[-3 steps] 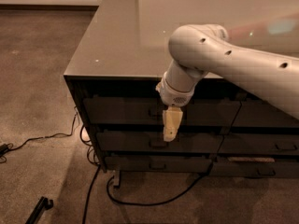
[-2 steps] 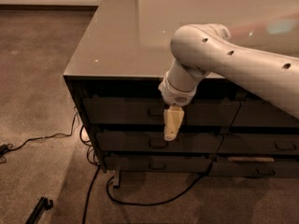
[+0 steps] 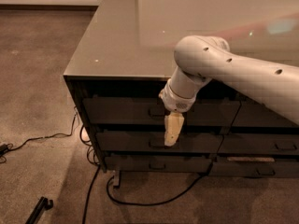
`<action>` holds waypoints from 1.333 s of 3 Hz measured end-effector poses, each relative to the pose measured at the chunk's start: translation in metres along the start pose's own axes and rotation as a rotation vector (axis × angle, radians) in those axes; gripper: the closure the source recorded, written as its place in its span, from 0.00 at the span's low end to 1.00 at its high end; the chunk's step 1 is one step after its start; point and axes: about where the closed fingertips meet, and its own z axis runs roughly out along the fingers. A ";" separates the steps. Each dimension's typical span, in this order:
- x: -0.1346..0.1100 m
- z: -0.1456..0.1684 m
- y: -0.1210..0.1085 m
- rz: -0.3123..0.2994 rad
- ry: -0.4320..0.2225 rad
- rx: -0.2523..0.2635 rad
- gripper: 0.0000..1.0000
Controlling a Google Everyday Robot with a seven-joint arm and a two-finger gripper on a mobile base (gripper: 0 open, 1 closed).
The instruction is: Open top drawer
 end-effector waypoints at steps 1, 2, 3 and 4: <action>0.016 0.014 -0.001 0.039 0.008 -0.018 0.00; 0.042 0.024 -0.004 0.097 0.024 -0.031 0.00; 0.055 0.024 -0.015 0.137 0.026 -0.014 0.00; 0.047 0.016 -0.039 0.155 -0.024 0.036 0.00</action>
Offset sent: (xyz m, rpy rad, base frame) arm 0.0150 -0.0616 -0.0527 -0.0358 0.0862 -0.1532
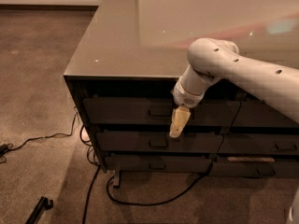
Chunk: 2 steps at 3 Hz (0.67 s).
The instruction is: Open top drawer
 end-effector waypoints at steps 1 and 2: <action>0.000 0.000 0.000 0.000 0.000 0.000 0.00; 0.003 0.006 0.003 0.016 -0.024 -0.011 0.00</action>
Offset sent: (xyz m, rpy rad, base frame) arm -0.0045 -0.0037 -0.0101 0.0592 0.0200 -0.0279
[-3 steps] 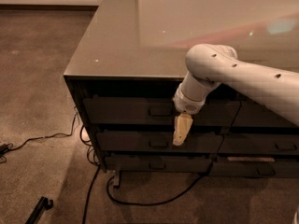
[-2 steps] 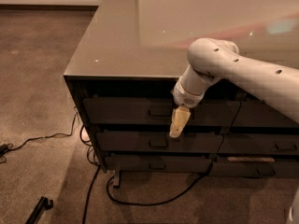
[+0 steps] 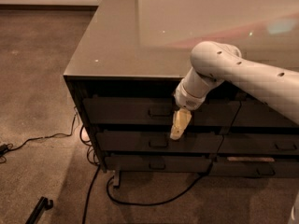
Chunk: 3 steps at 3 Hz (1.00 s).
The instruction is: Open top drawer
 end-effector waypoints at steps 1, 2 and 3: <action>0.006 0.014 -0.002 0.029 -0.016 -0.006 0.00; 0.009 0.024 -0.005 0.043 -0.018 -0.007 0.00; 0.011 0.027 -0.006 0.042 -0.015 -0.008 0.19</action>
Offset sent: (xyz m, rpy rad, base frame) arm 0.0129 -0.0021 -0.0328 0.0268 0.0165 -0.0544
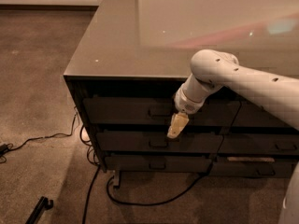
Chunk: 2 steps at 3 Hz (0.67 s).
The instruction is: Open top drawer
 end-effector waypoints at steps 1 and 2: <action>0.006 0.000 0.003 0.016 0.007 -0.002 0.42; 0.004 -0.007 0.003 0.016 0.007 -0.002 0.65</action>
Offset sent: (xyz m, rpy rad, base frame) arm -0.0364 -0.0213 0.0079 -0.0202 0.0273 -0.0460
